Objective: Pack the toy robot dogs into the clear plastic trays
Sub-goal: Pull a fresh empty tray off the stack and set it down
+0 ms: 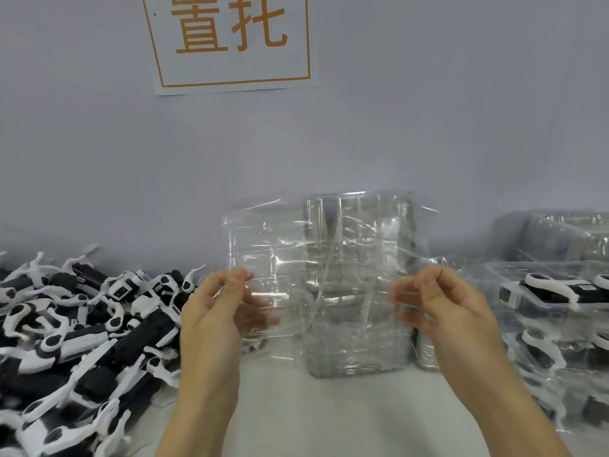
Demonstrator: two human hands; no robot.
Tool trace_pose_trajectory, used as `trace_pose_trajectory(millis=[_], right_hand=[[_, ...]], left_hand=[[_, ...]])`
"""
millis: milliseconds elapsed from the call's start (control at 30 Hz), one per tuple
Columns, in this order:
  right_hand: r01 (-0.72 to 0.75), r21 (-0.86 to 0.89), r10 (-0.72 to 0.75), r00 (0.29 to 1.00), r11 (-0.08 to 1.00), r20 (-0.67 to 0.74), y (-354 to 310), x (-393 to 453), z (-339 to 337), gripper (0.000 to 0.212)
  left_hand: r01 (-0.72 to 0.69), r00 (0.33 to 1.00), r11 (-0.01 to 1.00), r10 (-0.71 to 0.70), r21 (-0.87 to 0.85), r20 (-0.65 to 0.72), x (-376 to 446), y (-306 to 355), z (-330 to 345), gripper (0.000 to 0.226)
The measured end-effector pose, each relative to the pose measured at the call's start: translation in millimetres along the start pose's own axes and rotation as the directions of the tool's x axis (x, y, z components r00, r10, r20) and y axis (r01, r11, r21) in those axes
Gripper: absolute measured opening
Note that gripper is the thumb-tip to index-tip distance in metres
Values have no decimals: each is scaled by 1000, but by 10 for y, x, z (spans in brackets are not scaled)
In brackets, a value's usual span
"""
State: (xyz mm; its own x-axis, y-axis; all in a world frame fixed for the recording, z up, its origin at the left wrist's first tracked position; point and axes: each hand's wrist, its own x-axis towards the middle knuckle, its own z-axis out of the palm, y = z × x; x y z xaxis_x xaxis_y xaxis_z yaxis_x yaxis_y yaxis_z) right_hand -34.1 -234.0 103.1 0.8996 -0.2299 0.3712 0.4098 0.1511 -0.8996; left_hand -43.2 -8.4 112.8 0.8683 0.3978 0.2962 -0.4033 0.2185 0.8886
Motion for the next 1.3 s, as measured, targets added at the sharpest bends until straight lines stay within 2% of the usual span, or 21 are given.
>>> trace_pose_trajectory(millis=[100, 200, 233, 333, 467, 533, 633, 700, 733, 800, 867, 933, 967, 1000, 1033, 1100, 1200, 1233, 1300], right_hand=[[-63, 141, 60, 998, 988, 26, -1, 36, -114, 39], [-69, 234, 63, 997, 970, 33, -17, 77, -247, 29], [-64, 262, 59, 998, 963, 26, -24, 87, -289, 24], [-42, 302, 42, 999, 952, 7, -42, 106, -378, 20], [-13, 334, 14, 1000, 942, 1, -59, 102, -421, 23], [-9, 366, 15, 1000, 931, -13, -84, 94, -434, 24], [-1, 387, 24, 998, 922, -53, -103, 88, -491, 22], [-12, 369, 42, 996, 929, -72, -95, 85, -550, 29], [-16, 362, 48, 996, 932, -79, -92, 88, -577, 34], [-26, 359, 57, 995, 933, -77, -103, 96, -615, 39], [-32, 369, 61, 996, 929, -67, -117, 102, -637, 34], [-19, 389, 47, 997, 921, -61, -133, 99, -643, 34], [-8, 390, 35, 997, 921, -63, -147, 92, -642, 38], [6, 385, 23, 997, 923, -70, -159, 83, -640, 42], [18, 380, 11, 997, 925, -75, -178, 83, -635, 44], [34, 382, 1, 996, 924, -91, -225, 85, -644, 43], [43, 367, -1, 994, 929, -114, -286, 91, -681, 39], [46, 367, -3, 993, 929, -117, -304, 85, -679, 38], [66, 371, -23, 992, 926, -121, -336, 70, -660, 35]], left_hand=[[52, 998, 997, -55, -53, -44, 43, -33, -61, 22], [102, 992, 989, -109, -111, -61, 91, -52, -101, 20], [113, 991, 988, -119, -107, -54, 101, -56, -113, 25], [114, 993, 993, -114, -7, -24, 114, -77, -155, 59], [98, 994, 993, -96, 59, -47, 111, -100, -198, 69], [53, 996, 994, -46, 100, -70, 100, -57, -176, 63], [-88, 992, 981, 103, 170, -79, 124, 87, -73, 32], [-215, 973, 945, 230, 248, -33, 209, 232, 91, 16], [-291, 954, 914, 300, 283, 11, 275, 321, 204, 16], [-463, 885, 798, 440, 386, 152, 454, 519, 458, 14], [-640, 767, 570, 514, 515, 385, 669, 714, 746, 12], [-751, 647, 254, 467, 609, 603, 897, 855, 1059, 15], [-767, 607, 91, 423, 635, 672, 995, 896, 1217, 19], [-761, 586, -46, 378, 647, 717, 1079, 926, 1369, 22], [-747, 582, -141, 336, 650, 741, 1151, 939, 1499, 25], [-734, 602, -194, 257, 650, 756, 1259, 898, 1685, 30], [-722, 666, -172, 91, 670, 741, 1358, 701, 1770, 37], [-714, 674, -196, 67, 672, 736, 1371, 623, 1775, 39], [-699, 673, -226, 112, 678, 731, 1395, 510, 1772, 42]])
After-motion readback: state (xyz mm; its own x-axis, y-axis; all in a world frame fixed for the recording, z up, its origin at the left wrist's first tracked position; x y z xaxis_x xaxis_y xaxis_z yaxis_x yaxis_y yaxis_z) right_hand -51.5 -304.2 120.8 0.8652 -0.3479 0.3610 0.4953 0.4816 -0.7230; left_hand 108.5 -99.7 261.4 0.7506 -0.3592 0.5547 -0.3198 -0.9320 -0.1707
